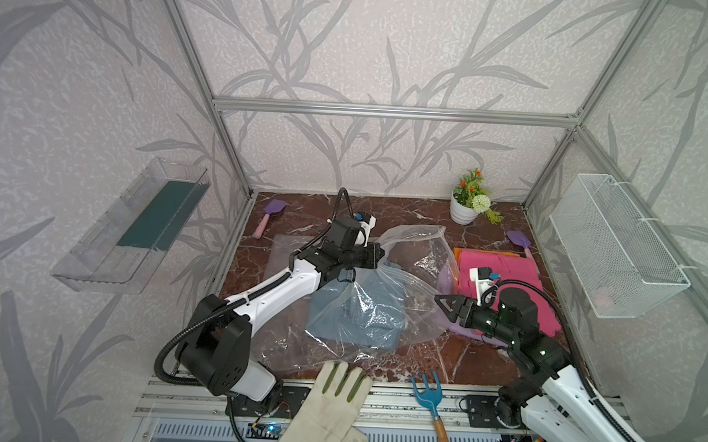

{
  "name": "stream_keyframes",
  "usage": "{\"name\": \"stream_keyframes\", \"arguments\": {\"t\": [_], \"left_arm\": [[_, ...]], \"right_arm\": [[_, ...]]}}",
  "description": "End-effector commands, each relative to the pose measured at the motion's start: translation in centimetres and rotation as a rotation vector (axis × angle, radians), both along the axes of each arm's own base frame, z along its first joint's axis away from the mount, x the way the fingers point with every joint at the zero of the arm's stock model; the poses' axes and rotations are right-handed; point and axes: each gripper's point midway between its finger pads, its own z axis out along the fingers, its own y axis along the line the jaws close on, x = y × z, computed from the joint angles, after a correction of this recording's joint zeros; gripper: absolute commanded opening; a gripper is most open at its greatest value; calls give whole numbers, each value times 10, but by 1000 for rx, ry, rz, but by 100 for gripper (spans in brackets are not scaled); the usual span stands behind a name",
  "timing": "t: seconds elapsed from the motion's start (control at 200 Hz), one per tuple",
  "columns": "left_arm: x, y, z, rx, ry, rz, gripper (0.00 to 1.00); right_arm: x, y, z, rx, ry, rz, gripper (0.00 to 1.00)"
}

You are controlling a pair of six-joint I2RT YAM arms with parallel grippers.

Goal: Take the trousers out of the vacuum bag
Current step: Adjust the vacuum bag at the center of the board.

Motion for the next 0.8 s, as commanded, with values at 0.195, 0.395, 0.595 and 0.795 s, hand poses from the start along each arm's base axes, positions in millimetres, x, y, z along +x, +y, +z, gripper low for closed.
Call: {"name": "stream_keyframes", "arguments": {"t": [0.195,0.395,0.595,0.795], "left_arm": [[4,-6,9,-6,-29,-16,0],[5,-7,10,-5,-32,-17,0],[6,-8,8,-5,-25,-16,0],[7,-9,7,-4,-24,-20,0]], "right_arm": [[12,12,11,-157,-56,15,7],[12,40,29,-129,-107,95,0],[6,83,48,-81,-159,208,0],[-4,131,70,-6,-199,332,0]]}}
